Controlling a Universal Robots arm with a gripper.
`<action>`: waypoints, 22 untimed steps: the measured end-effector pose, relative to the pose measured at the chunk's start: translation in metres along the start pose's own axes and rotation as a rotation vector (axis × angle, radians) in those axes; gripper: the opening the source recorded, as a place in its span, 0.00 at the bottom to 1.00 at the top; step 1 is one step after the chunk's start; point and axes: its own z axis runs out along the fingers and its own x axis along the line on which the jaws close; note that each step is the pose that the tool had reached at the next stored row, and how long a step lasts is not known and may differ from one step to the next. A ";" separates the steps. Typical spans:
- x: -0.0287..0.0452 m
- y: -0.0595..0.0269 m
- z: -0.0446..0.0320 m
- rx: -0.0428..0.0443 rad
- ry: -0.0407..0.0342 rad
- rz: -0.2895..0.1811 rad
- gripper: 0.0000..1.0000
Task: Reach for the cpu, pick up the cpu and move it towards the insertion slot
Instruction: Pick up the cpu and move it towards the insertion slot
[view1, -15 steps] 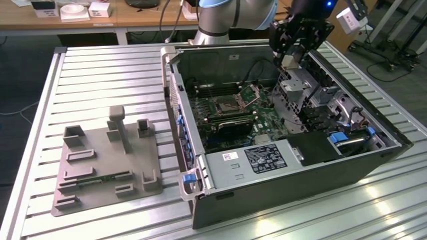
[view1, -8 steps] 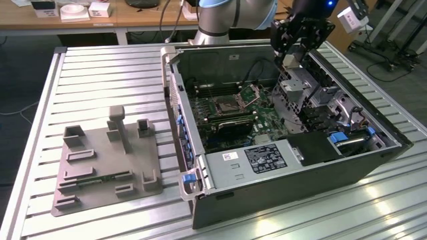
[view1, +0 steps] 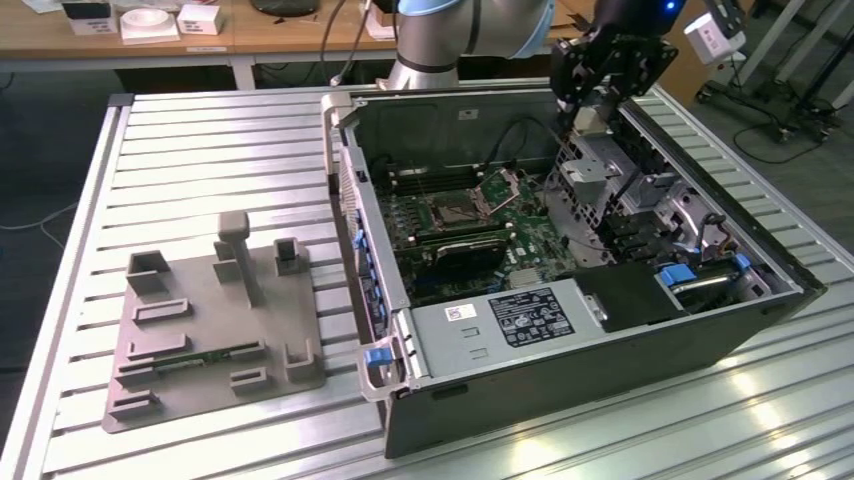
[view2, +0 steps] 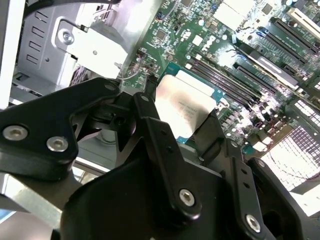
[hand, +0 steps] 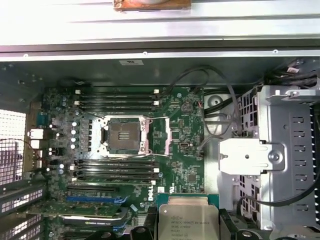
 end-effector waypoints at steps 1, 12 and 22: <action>-0.0013 0.0003 0.0001 0.0000 0.0000 0.000 0.55; -0.0056 0.0055 0.0009 -0.0002 -0.0001 0.000 0.55; 0.0026 0.0055 0.0012 -0.0022 0.0000 0.000 0.55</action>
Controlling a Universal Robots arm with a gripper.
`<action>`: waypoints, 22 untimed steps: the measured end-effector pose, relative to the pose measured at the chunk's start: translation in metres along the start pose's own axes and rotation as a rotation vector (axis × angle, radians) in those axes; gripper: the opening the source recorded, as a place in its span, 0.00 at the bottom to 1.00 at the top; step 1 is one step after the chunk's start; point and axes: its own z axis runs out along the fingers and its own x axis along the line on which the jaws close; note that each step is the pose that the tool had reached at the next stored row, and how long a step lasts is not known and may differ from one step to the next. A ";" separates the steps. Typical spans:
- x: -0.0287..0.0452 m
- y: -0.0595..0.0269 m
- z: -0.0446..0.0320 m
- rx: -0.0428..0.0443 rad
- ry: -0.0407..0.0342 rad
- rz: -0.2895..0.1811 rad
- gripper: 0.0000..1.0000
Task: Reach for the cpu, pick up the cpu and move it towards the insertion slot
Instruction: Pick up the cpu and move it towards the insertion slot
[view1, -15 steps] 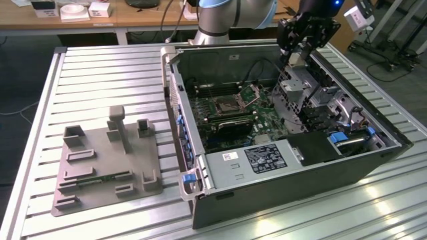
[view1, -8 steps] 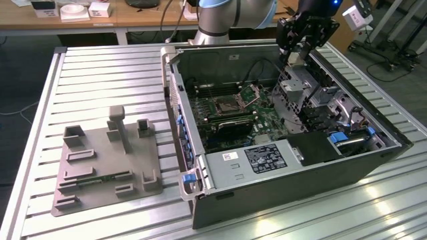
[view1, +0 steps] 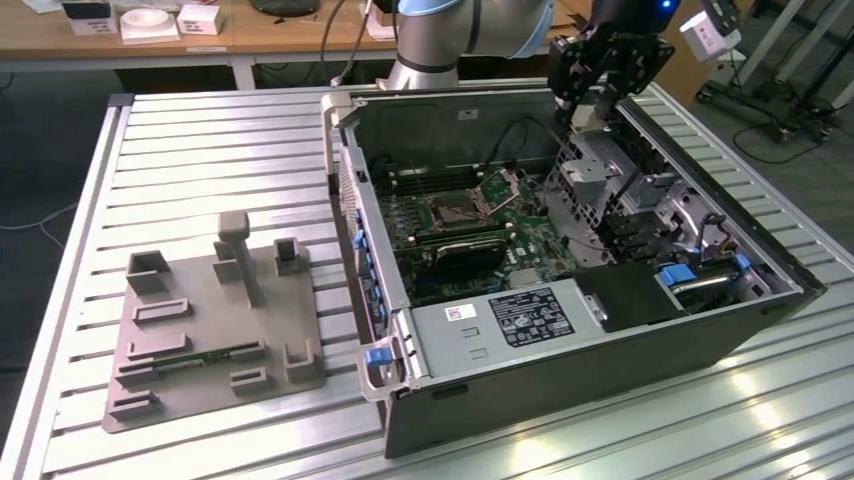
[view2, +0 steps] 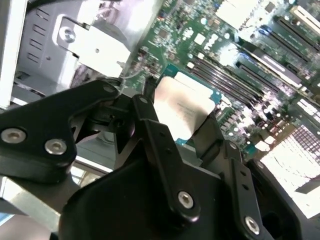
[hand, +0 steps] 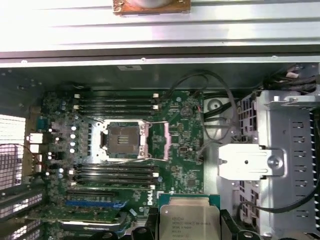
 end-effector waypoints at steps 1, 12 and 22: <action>0.0043 0.0000 0.0003 -0.0011 0.0000 0.000 0.55; 0.0411 0.0078 0.0053 -0.0036 -0.0003 0.000 0.55; 0.0415 0.0245 0.0106 -0.0037 -0.0003 0.000 0.55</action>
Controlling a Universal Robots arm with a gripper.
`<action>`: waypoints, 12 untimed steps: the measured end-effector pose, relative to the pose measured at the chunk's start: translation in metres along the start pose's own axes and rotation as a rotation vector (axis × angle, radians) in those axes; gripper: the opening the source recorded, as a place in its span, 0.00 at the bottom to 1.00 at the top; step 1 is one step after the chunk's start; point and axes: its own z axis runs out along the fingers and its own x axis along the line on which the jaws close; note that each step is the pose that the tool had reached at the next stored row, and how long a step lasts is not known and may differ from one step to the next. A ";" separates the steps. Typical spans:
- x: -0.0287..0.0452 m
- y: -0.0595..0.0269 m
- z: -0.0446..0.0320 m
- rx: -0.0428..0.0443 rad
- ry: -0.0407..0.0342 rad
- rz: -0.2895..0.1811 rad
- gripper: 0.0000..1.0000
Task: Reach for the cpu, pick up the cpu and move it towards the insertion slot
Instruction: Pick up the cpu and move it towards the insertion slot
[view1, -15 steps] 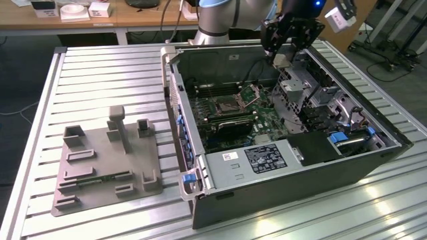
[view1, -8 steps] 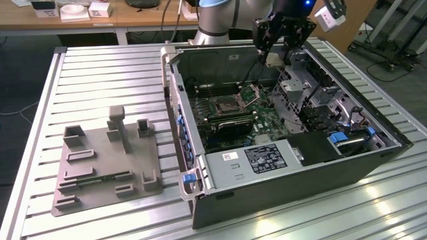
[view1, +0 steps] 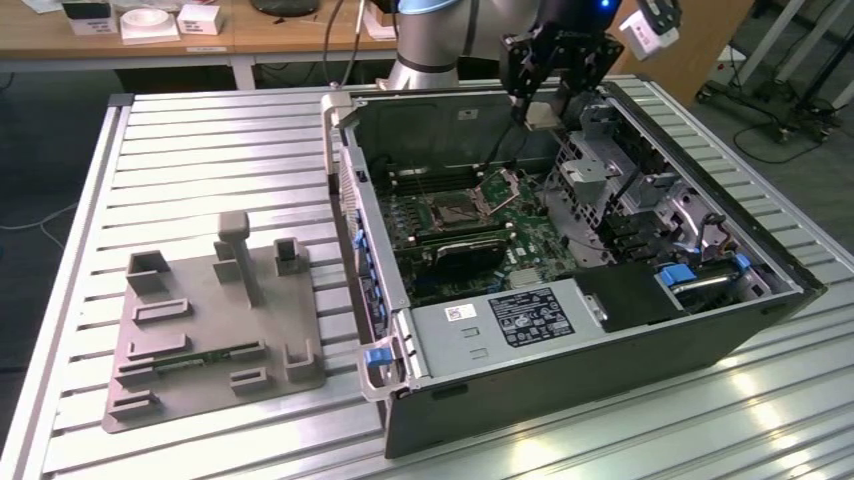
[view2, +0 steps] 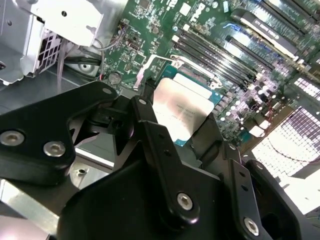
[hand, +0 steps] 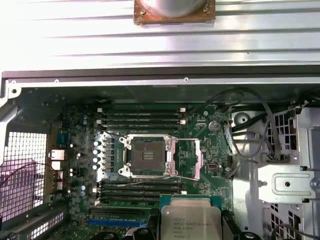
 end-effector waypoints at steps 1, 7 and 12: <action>0.0000 0.0010 0.0005 0.0000 0.0000 0.000 0.55; 0.0001 0.0077 0.0032 0.0001 0.0001 0.000 0.55; 0.0001 0.0156 0.0054 0.0000 0.0000 0.000 0.55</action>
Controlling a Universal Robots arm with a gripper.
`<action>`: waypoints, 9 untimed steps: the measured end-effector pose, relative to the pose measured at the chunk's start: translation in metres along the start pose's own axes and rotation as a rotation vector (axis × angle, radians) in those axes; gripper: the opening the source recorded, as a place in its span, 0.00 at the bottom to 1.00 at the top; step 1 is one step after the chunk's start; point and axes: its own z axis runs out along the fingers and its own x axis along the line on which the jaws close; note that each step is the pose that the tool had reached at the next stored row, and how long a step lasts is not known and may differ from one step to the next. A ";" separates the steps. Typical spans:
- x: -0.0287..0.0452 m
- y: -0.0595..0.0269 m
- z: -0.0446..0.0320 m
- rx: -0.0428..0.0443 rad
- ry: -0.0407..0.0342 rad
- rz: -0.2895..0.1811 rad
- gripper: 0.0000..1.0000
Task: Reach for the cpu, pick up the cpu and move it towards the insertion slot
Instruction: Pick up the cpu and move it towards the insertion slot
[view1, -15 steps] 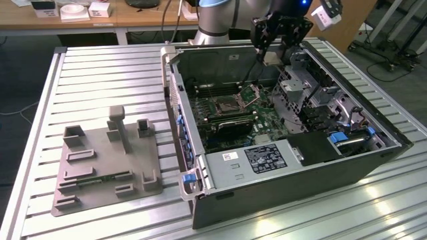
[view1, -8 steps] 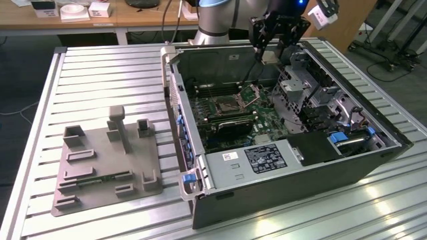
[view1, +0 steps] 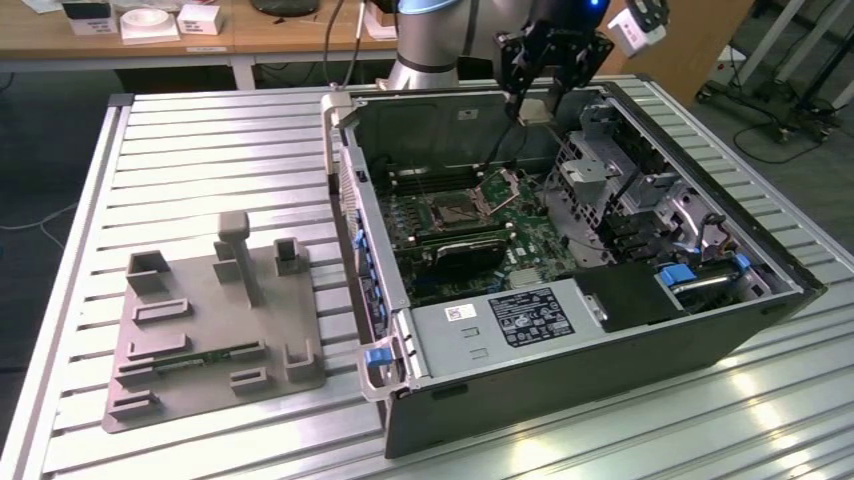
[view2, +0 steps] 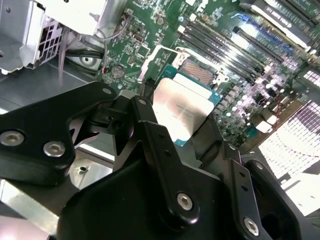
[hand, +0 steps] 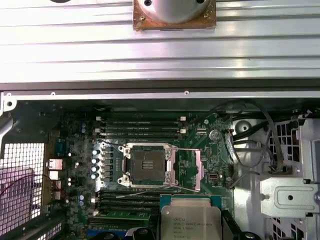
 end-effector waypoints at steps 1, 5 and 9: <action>0.0000 0.0021 0.0004 0.0000 0.0000 0.000 0.55; 0.0000 0.0068 0.0018 0.0001 0.0000 0.000 0.55; 0.0000 0.0077 0.0022 0.0001 0.0000 0.000 0.55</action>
